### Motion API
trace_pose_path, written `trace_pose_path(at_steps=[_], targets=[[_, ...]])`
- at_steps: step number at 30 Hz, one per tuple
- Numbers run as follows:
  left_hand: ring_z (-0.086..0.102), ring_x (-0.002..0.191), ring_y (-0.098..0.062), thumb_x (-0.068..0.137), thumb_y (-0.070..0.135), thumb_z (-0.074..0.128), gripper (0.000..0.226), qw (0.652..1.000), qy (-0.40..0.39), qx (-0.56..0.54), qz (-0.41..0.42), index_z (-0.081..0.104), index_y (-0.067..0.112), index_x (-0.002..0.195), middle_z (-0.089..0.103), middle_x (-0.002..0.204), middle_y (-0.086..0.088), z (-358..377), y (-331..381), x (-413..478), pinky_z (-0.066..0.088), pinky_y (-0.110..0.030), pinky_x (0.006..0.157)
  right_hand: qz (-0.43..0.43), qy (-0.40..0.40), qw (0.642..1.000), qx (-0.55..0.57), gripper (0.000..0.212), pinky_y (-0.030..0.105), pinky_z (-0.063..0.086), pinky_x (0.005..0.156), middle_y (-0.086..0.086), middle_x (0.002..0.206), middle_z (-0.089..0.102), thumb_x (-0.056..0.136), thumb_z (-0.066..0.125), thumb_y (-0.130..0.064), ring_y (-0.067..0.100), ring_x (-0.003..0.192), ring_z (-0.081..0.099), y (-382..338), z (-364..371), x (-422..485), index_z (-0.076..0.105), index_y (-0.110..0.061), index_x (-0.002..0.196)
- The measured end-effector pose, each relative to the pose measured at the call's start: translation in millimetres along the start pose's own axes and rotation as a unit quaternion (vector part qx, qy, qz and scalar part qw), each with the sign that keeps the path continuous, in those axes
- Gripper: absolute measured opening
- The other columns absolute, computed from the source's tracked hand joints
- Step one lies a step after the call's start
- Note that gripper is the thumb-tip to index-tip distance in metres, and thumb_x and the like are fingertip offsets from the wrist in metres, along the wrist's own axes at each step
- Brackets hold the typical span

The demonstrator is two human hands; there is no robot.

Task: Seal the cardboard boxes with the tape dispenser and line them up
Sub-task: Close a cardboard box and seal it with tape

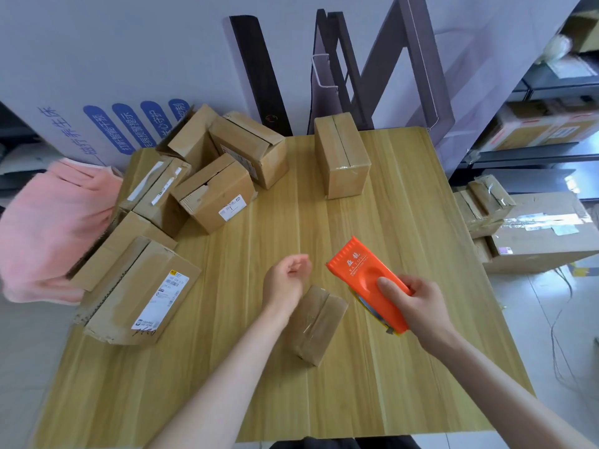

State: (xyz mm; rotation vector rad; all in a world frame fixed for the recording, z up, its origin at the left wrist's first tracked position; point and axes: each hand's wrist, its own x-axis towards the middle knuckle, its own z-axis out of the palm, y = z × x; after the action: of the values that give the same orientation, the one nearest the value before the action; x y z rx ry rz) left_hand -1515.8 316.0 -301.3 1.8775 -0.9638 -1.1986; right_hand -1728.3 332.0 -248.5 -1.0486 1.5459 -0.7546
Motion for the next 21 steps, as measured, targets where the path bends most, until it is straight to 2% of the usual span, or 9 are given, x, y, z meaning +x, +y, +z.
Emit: trace_pose_path(at_steps=[2,4,6,9,12,14,18,21], targets=[[0.067,0.087,-0.011,0.094,0.038,0.055,0.032,0.989,-0.095,-0.110,-0.024,0.067,0.013,0.109,0.073,0.096,0.000,-15,36,-4,0.052,-0.023,0.077,-0.016,-0.026,0.999,-0.011,0.014,0.056,0.053,0.046,0.021,0.061,0.066,0.085,0.073,-0.023,0.031,0.048,0.060,-8,-2,-1,0.071,-0.010,0.079],[0.068,0.084,-0.012,0.088,0.048,0.056,0.042,0.975,-0.176,-0.131,-0.029,0.069,0.012,0.106,0.074,0.094,-0.002,-27,59,-7,0.055,-0.026,0.078,-0.024,-0.050,0.998,-0.015,0.021,0.056,0.053,0.047,0.015,0.058,0.066,0.077,0.076,-0.032,0.030,0.048,0.060,-16,-3,-3,0.072,-0.011,0.080],[0.066,0.081,-0.013,0.079,0.045,0.063,0.042,0.967,-0.213,-0.136,-0.031,0.071,0.011,0.103,0.072,0.090,-0.003,-35,69,-11,0.054,-0.025,0.075,-0.027,-0.063,0.998,-0.009,0.027,0.056,0.052,0.047,0.016,0.059,0.066,0.071,0.071,-0.037,0.030,0.049,0.061,-24,-3,-4,0.072,-0.012,0.081],[0.063,0.075,-0.012,0.081,0.031,0.067,0.027,0.964,-0.206,-0.164,-0.046,0.072,0.012,0.100,0.071,0.083,-0.001,-40,73,-12,0.052,-0.020,0.067,-0.041,-0.072,0.997,-0.009,0.032,0.056,0.053,0.047,0.017,0.062,0.067,0.068,0.072,-0.041,0.030,0.050,0.062,-32,-4,-5,0.073,-0.013,0.083],[0.064,0.070,-0.008,0.080,0.028,0.069,0.032,0.958,-0.203,-0.185,-0.082,0.069,0.011,0.107,0.071,0.079,0.002,-43,75,-11,0.051,-0.017,0.060,-0.058,-0.079,0.995,-0.021,0.037,0.055,0.052,0.046,0.014,0.061,0.066,0.066,0.072,-0.043,0.027,0.049,0.061,-36,-3,-5,0.073,-0.011,0.084],[0.064,0.065,-0.004,0.085,0.021,0.067,0.025,0.953,-0.212,-0.189,-0.102,0.068,0.009,0.108,0.071,0.076,0.003,-44,78,-11,0.050,-0.016,0.057,-0.078,-0.079,0.993,-0.043,0.046,0.052,0.051,0.046,0.017,0.062,0.065,0.062,0.071,-0.050,0.024,0.049,0.060,-35,-3,-4,0.073,-0.009,0.082],[0.064,0.059,-0.003,0.085,0.009,0.068,0.003,0.964,-0.192,-0.157,-0.102,0.069,0.011,0.087,0.070,0.065,0.005,-43,81,-9,0.050,-0.016,0.056,-0.104,-0.068,0.990,-0.073,0.050,0.039,0.049,0.048,0.017,0.065,0.066,0.059,0.067,-0.056,0.017,0.049,0.059,-32,-3,-1,0.074,-0.013,0.081],[0.063,0.057,-0.005,0.081,0.003,0.071,0.012,0.981,-0.130,-0.123,-0.080,0.067,0.012,0.073,0.068,0.057,0.006,-39,82,-6,0.051,-0.018,0.059,-0.124,-0.056,0.986,-0.101,0.050,0.034,0.043,0.044,0.019,0.062,0.063,0.060,0.067,-0.056,0.016,0.047,0.055,-32,1,-2,0.073,-0.009,0.077]])
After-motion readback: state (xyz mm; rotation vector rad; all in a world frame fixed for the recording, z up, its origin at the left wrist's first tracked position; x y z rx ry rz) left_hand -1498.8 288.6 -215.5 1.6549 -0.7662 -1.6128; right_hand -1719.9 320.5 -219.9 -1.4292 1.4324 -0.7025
